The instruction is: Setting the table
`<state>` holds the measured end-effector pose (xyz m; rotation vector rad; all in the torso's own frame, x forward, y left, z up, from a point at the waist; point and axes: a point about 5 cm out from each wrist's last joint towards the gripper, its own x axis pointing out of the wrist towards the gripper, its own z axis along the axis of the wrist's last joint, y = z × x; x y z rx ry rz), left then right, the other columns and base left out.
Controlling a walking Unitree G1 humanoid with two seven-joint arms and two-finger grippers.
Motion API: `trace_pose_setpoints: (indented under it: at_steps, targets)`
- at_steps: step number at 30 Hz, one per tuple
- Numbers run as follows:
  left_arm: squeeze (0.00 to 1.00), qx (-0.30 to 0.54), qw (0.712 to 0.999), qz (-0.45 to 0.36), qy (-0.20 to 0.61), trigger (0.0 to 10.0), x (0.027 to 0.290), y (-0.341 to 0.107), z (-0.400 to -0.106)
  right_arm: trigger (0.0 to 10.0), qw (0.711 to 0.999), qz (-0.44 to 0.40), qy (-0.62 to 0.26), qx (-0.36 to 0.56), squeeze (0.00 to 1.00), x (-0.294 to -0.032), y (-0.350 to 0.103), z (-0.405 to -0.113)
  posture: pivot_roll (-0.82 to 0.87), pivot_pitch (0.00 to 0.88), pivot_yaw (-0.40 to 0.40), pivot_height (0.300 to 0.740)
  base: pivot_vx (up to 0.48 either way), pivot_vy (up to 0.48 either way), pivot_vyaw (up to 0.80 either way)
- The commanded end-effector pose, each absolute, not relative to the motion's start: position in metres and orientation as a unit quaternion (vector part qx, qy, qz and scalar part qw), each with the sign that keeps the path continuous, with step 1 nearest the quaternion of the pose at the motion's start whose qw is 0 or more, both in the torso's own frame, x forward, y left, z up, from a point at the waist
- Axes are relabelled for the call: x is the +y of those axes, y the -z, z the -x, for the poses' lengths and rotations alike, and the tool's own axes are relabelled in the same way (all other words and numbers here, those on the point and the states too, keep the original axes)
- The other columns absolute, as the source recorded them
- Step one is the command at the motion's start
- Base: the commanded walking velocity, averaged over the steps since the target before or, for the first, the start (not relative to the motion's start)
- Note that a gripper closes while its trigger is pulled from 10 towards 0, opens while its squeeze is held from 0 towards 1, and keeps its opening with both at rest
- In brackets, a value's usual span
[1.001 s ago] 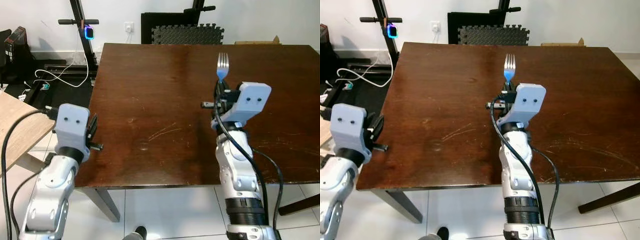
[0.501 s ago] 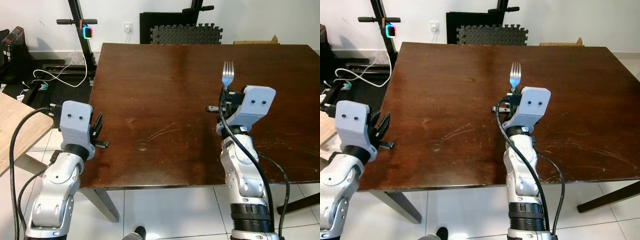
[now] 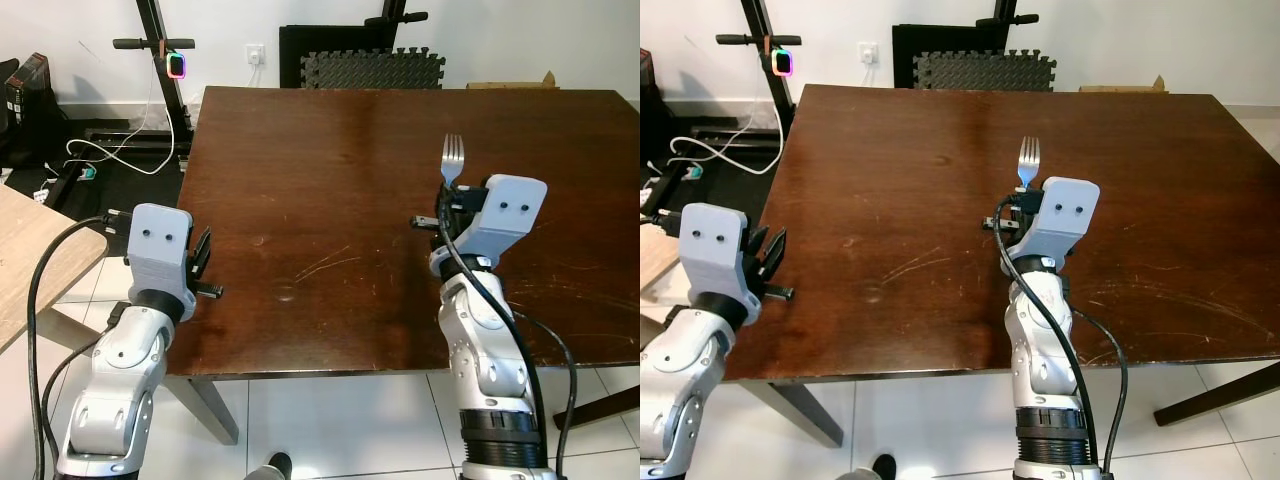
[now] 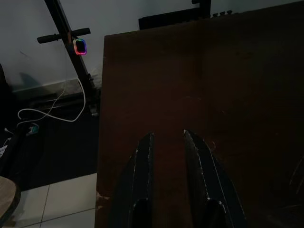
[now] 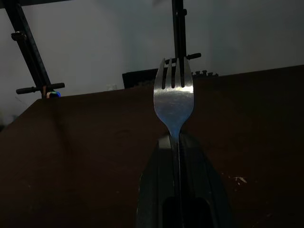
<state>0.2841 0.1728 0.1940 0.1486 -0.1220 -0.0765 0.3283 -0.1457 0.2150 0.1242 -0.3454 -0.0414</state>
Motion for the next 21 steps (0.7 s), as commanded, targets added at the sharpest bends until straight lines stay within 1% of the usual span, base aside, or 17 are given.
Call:
trace_pose_setpoints:
  at_steps: [1,5,8,16,21]
  targets:
    - [0.00,-0.040,0.996,-0.077,0.034,10.0,0.1742,-0.1849,-0.2830,10.0,0.984,-0.069,0.021,-0.162,0.00,-0.1460,-0.2103,-0.3260,0.11,0.115,0.032,0.740,0.000,0.000,0.00]
    - [0.00,-0.039,0.996,-0.077,0.033,10.0,0.1741,-0.1843,-0.2827,10.0,0.985,-0.071,0.020,-0.159,0.00,-0.1458,-0.2091,-0.3261,0.11,0.116,0.031,0.740,0.000,0.000,0.00]
    - [0.00,-0.039,0.997,-0.063,0.032,10.0,0.1738,-0.1836,-0.2828,10.0,0.985,-0.070,0.019,-0.157,0.00,-0.1454,-0.2080,-0.3261,0.11,0.116,0.031,0.740,0.000,0.000,0.00]
    - [0.00,-0.039,0.996,-0.067,0.035,10.0,0.1725,-0.1834,-0.2824,10.0,0.985,-0.071,0.018,-0.153,0.00,-0.1447,-0.2066,-0.3259,0.11,0.116,0.032,0.740,0.000,0.000,0.00]
    - [0.00,-0.036,0.996,-0.067,0.036,10.0,0.1724,-0.1828,-0.2820,10.0,0.986,-0.071,0.018,-0.152,0.00,-0.1444,-0.2063,-0.3257,0.11,0.116,0.032,0.740,-0.338,0.000,0.00]
